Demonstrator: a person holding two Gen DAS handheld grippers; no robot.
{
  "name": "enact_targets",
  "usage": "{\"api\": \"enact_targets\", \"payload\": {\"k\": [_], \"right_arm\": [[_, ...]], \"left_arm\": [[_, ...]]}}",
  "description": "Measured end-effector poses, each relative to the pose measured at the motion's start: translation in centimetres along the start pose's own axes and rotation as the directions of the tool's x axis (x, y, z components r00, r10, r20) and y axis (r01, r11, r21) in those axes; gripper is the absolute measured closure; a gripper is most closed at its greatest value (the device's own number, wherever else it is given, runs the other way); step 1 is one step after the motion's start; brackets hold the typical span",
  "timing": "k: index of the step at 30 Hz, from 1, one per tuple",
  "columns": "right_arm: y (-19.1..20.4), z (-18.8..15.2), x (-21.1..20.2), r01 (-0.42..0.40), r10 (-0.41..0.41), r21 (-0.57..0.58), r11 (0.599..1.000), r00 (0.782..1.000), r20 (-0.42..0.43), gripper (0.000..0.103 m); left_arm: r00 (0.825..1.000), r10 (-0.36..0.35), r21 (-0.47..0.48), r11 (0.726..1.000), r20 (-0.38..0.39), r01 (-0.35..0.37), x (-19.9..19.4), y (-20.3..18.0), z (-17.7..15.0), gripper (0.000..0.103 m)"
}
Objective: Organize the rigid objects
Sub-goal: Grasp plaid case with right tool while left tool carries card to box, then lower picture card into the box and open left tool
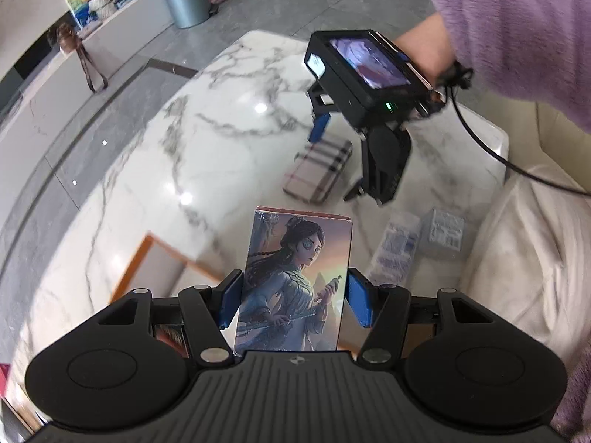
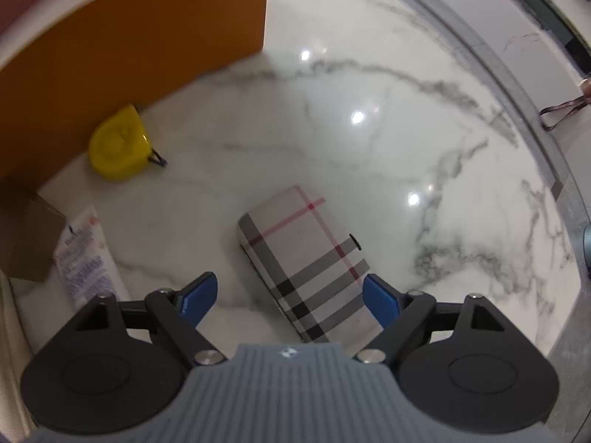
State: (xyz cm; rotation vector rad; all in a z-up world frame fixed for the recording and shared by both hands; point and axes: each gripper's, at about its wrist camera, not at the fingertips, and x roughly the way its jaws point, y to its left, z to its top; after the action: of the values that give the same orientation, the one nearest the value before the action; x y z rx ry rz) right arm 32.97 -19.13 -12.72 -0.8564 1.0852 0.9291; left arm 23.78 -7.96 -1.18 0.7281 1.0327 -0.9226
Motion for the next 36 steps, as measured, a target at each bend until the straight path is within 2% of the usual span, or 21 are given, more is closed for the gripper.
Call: {"api": "enact_targets", "payload": {"k": [6, 13, 16, 18, 21, 27, 31, 36], "right_arm": [[-0.8, 0.6, 0.5, -0.011, 0.011, 0.007, 1.000, 1.000, -0.008, 0.014], [-1.2, 1.9, 1.9, -0.001, 0.002, 0.034, 0.999, 0.999, -0.050, 0.011], [-1.4, 2.2, 1.8, -0.002, 0.008, 0.090, 0.996, 0.998, -0.063, 0.019], [-1.3, 2.3, 1.7, -0.010, 0.020, 0.123, 0.992, 0.997, -0.080, 0.029], [-0.7, 2.2, 1.6, -0.024, 0.041, 0.150, 0.988, 0.993, -0.110, 0.035], [0.8, 2.1, 1.4, -0.034, 0.050, 0.114, 0.993, 0.988, -0.145, 0.037], [0.9, 2.4, 1.6, -0.038, 0.054, 0.112, 0.993, 0.987, -0.149, 0.036], [0.8, 2.7, 2.0, -0.046, 0.058, 0.087, 0.995, 0.987, -0.147, 0.024]], "left_arm": [[0.999, -0.004, -0.008, 1.000, -0.043, 0.003, -0.2, 1.3, -3.5, 0.035], [0.994, 0.037, 0.008, 0.999, -0.103, -0.037, 1.2, 2.6, -7.3, 0.035], [0.992, 0.051, 0.028, 0.998, -0.116, -0.048, 2.1, 3.4, -8.7, 0.035], [0.990, 0.067, 0.051, 0.997, -0.126, -0.061, 2.8, 4.0, -9.6, 0.035], [0.986, 0.085, 0.107, 0.992, -0.142, -0.070, 4.0, 4.6, -11.0, 0.035], [0.972, 0.142, 0.258, 0.962, -0.190, -0.090, 6.6, 5.3, -12.9, 0.035], [0.960, 0.201, 0.345, 0.930, -0.194, -0.125, 7.9, 5.5, -13.6, 0.035], [0.952, 0.236, 0.398, 0.906, -0.194, -0.143, 9.0, 5.5, -13.9, 0.035]]}}
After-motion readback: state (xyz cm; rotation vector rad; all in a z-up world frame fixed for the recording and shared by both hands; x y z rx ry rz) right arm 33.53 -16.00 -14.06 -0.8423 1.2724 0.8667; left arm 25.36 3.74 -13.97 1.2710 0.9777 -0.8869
